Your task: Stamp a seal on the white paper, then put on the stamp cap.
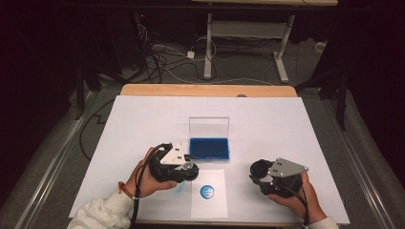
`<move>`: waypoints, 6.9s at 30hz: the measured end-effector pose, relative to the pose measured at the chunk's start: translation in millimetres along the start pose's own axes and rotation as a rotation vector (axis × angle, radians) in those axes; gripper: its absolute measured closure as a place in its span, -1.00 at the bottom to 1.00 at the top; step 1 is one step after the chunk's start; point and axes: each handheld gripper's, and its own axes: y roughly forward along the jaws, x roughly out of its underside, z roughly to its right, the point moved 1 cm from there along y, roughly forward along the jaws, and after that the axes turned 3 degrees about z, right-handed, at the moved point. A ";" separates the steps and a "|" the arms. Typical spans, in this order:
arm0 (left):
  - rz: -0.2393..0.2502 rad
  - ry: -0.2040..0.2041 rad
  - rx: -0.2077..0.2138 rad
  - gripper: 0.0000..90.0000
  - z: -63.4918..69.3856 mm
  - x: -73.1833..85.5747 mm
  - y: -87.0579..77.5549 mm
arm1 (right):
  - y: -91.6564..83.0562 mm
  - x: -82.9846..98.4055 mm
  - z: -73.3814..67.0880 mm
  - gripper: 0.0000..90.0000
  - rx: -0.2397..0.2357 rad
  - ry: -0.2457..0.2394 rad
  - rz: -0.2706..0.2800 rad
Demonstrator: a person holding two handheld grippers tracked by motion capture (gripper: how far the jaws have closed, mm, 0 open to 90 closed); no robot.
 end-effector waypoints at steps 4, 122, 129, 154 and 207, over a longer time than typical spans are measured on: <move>0.000 -0.011 -0.009 0.21 -2.0 2.4 -4.1 | 1.7 0.1 0.8 -0.13 -0.002 0.008 0.002; 0.295 -0.068 0.044 0.22 -4.3 -44.5 25.1 | 71.0 -75.5 -49.5 -0.13 -0.206 0.118 0.191; 0.244 0.005 -0.006 0.22 5.5 -49.4 26.3 | 71.3 -75.9 -52.0 -0.13 -0.203 0.109 0.157; 0.270 -0.099 0.100 0.22 -6.3 -37.3 30.3 | 67.3 -75.8 -52.6 -0.12 -0.183 0.080 0.124; 0.249 0.010 -0.008 0.22 5.0 -49.4 14.4 | 69.2 -70.2 -51.7 -0.19 -0.141 0.059 0.188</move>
